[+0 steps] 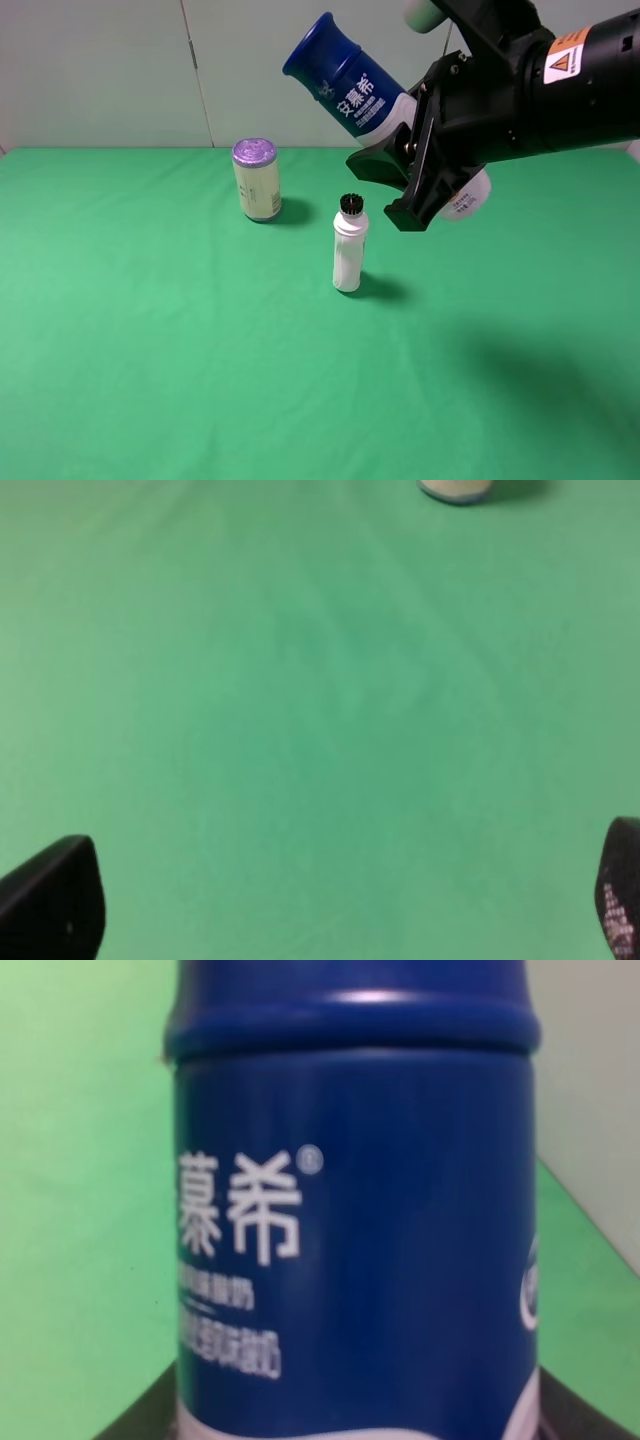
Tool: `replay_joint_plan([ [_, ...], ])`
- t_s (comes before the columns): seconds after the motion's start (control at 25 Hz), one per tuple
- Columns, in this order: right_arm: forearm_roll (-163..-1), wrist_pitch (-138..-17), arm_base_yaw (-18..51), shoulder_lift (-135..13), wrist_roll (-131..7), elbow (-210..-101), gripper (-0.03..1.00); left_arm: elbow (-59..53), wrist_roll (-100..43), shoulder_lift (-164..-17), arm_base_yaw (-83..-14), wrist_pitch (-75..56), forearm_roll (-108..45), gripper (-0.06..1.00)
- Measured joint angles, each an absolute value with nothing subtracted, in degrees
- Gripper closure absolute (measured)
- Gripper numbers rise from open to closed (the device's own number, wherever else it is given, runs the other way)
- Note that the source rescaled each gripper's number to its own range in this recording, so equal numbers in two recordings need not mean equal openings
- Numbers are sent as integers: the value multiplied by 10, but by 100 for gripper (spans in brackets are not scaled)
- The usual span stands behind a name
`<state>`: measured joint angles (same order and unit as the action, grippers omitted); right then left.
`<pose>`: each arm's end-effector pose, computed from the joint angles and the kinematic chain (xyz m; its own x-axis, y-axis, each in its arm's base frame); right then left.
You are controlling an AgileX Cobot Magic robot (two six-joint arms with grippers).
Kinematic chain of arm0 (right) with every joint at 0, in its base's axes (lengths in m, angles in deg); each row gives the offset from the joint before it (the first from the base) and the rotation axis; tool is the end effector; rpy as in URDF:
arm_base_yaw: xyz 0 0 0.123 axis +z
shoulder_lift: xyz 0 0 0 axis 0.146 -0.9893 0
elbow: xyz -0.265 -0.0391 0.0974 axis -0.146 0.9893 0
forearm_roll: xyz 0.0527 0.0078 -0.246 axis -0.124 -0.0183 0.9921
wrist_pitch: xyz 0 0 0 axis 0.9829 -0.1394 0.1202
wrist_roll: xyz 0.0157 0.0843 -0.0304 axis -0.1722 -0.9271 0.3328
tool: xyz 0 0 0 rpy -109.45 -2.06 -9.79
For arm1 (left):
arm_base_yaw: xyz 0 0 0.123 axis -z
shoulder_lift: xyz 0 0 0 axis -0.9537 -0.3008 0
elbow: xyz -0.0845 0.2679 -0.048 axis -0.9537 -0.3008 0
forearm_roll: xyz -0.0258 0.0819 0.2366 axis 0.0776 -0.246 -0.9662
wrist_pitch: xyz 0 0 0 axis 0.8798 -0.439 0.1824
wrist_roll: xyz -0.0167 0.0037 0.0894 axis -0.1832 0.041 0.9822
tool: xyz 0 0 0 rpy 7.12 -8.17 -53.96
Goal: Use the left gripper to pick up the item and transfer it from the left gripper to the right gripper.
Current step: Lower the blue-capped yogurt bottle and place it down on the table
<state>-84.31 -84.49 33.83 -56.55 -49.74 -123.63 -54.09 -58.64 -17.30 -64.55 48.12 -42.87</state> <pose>0.1881 0.1771 0.3058 -0.0557 -0.6179 -0.7843 -0.8013 0.4962 -0.3341 -0.0056 -0.0022 0.2751 -0.4522 0.1188 -0.8840 0.1921 0.9808 0.0336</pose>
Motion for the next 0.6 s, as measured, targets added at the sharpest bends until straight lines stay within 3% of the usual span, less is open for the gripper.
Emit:
replay_joint_plan([
  [0.6, -809, -916, 327, -565, -607, -1236, 94, -541, -598, -173, -646, 479, -437, -6],
])
